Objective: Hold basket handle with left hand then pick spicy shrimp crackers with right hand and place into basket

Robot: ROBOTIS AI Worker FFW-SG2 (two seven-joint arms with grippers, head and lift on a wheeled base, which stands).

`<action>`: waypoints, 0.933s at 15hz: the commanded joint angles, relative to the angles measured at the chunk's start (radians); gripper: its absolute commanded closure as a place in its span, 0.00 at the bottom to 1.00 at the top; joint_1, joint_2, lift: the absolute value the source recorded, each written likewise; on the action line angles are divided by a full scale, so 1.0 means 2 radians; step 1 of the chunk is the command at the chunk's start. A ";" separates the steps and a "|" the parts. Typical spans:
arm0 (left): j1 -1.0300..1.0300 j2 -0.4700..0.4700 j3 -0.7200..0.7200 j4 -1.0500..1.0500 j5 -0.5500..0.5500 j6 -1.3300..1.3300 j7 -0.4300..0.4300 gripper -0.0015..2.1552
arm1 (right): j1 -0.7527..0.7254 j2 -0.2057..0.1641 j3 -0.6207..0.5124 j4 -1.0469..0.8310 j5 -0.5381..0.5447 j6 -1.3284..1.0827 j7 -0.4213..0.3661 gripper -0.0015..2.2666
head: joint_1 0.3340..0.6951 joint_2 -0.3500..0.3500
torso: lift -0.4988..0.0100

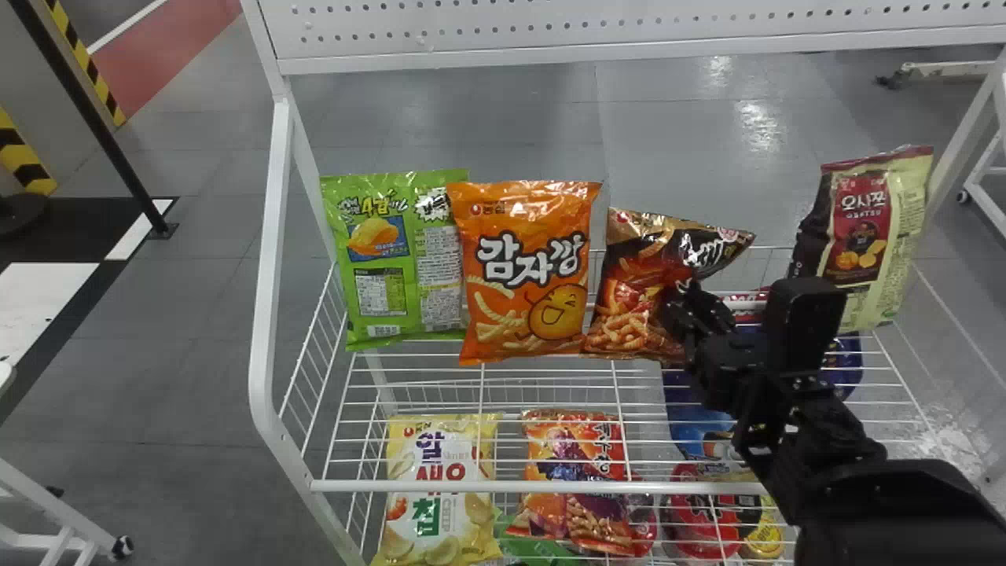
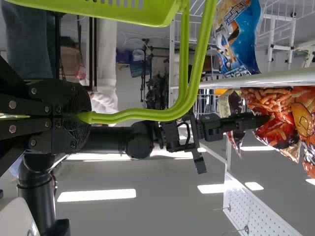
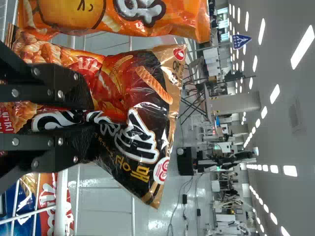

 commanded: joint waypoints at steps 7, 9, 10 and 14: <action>0.000 0.000 -0.001 -0.001 0.000 0.000 -0.006 1.00 | 0.105 0.000 -0.025 -0.175 0.035 0.066 0.000 0.90 | 1.00 0.57 | 0.96; 0.000 0.001 -0.002 -0.001 0.000 0.000 -0.006 1.00 | 0.134 0.000 -0.027 -0.222 0.037 0.098 0.000 0.90 | 1.00 0.56 | 0.96; -0.001 0.001 -0.002 -0.001 0.000 0.000 -0.006 1.00 | 0.150 0.000 -0.028 -0.251 0.037 0.123 0.001 0.90 | 1.00 0.55 | 0.96; -0.001 0.001 -0.002 0.000 0.001 0.000 -0.006 1.00 | 0.215 0.000 -0.039 -0.338 0.037 0.181 0.005 0.90 | 1.00 0.54 | 0.96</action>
